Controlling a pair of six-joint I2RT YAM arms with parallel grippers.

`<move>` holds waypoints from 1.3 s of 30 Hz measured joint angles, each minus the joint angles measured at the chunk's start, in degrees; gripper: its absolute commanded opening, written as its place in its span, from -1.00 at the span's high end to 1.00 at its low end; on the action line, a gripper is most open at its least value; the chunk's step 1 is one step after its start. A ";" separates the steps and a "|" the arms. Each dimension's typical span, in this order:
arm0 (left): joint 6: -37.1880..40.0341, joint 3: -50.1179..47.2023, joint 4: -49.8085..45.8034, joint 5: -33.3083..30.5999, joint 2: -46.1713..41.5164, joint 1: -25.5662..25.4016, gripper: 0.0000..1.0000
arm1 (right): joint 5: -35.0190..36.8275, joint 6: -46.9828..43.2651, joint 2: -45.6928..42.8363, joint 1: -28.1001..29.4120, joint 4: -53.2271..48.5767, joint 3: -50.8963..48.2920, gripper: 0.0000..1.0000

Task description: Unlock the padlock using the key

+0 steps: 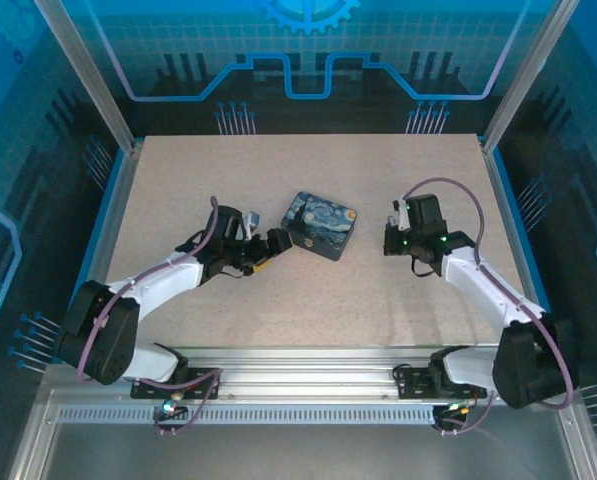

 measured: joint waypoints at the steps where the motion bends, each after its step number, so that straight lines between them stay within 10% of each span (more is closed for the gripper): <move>1: 0.00 0.20 -0.24 0.00 0.00 0.00 -0.98 | 0.04 0.57 1.05 -0.79 0.00 0.00 1.00; 17: -0.04 0.68 -1.84 -0.44 0.00 0.22 -0.98 | 3.06 5.25 18.58 -4.83 1.97 5.22 0.99; 32: -0.28 0.61 -1.84 -0.96 0.00 0.22 -0.98 | 3.02 6.75 20.09 -4.28 1.95 8.24 0.44; 38: 0.70 0.87 -3.89 -4.13 -0.17 0.22 -0.98 | 3.45 6.80 11.15 -4.28 0.90 5.84 0.06; 39: 1.22 1.01 -4.48 -4.90 -0.39 0.24 -0.98 | 3.52 6.82 10.03 -4.28 0.74 5.49 -0.28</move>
